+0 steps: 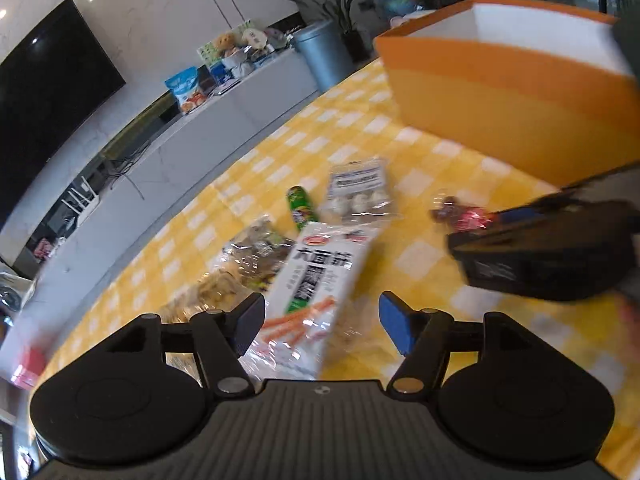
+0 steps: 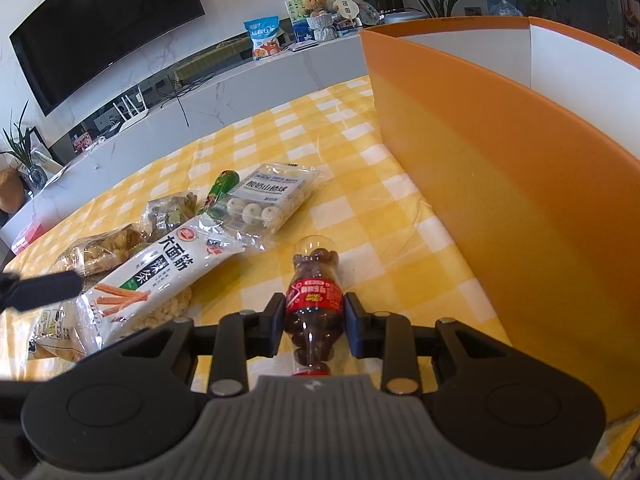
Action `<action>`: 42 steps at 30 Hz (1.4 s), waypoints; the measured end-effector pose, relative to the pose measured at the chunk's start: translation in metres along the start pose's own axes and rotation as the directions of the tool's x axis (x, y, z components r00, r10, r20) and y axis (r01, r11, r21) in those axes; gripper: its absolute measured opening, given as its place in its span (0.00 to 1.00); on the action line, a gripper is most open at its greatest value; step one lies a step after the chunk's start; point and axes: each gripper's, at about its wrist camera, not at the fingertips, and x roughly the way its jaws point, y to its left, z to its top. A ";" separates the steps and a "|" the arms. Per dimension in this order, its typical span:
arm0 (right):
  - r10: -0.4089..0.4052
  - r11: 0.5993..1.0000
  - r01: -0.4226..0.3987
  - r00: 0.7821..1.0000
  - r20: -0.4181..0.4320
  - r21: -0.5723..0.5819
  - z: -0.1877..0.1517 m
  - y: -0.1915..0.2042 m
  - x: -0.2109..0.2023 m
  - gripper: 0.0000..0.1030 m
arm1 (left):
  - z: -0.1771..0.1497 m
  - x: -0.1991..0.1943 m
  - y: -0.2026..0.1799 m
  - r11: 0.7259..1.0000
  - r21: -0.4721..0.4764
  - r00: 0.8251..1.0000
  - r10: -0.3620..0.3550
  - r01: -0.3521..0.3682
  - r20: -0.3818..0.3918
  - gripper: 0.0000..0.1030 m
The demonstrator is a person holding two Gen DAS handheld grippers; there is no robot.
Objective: Organize snacks
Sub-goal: 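Close the left tool on the white spicy-strip bag and lift it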
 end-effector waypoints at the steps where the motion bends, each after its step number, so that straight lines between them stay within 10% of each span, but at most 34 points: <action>1: -0.001 1.000 0.001 1.000 0.000 -0.002 0.000 0.000 0.000 0.29 | 0.001 0.007 0.005 1.000 -0.014 1.000 -0.024 0.024 -0.020 0.75; 19: -0.001 1.000 0.001 1.000 0.001 -0.008 0.001 0.000 0.001 0.29 | 0.022 0.049 0.029 0.966 -0.256 0.971 -0.081 0.021 -0.225 0.62; 35: 0.001 1.000 -0.001 1.000 0.000 0.000 0.001 0.000 0.001 0.29 | 0.000 -0.022 0.025 0.936 -0.344 0.979 -0.135 0.075 -0.154 0.47; 42: 0.000 1.000 0.000 1.000 0.000 -0.001 0.001 0.001 0.001 0.29 | -0.028 -0.050 0.019 0.831 -0.503 0.944 -0.319 0.238 -0.081 0.38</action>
